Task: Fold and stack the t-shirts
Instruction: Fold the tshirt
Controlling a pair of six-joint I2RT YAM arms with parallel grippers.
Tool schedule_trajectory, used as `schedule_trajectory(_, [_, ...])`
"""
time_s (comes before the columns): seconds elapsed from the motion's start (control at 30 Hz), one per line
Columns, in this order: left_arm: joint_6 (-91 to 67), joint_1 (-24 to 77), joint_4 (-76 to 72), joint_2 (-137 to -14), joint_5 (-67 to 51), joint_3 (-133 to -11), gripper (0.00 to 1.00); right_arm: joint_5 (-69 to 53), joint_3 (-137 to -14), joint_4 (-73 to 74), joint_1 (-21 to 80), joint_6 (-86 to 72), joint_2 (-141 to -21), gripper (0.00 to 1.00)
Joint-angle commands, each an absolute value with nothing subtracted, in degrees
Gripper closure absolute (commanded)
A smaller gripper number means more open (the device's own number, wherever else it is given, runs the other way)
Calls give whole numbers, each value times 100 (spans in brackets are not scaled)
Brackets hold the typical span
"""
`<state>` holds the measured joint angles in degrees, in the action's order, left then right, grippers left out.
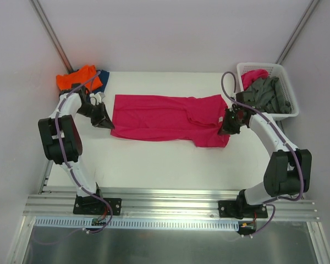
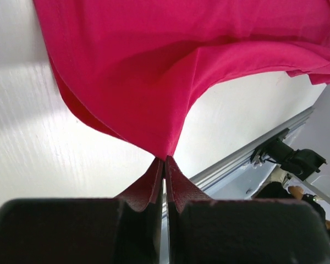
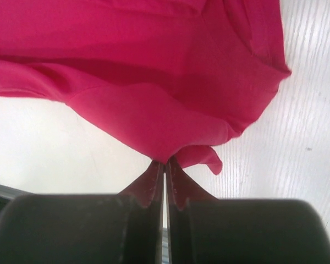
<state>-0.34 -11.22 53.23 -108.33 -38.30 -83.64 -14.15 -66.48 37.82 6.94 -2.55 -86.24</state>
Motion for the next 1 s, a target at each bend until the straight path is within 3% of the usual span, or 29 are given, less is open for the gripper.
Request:
schedule_trajectory(0.0, [149,-1107,5511,-10328,-4043,-8122,100,-1582,-6373,4016,694,-351,-8139,99])
schedule_trajectory(0.43, [343,-1125,5739,-10055,-4034,-7743,100,-1697,-5643,4263,694,-343,-7532,97])
schedule_trajectory(0.47, [351,-1125,5739,-10081,-4034,-7761,100,-1548,-5590,4245,686,-299,-7532,86])
schedule_trajectory(0.53, [351,-1125,5739,-10116,-4034,-7822,100,-1477,-5450,4149,686,-194,-7576,73])
schedule_trajectory(0.63, [360,-1134,5739,-10169,-4069,-7857,100,-1459,-5379,4288,694,-115,-7620,37])
schedule_trajectory(0.97, [360,-1134,5748,-10415,-4140,-7910,100,-1634,-5545,4658,1844,132,-7479,50])
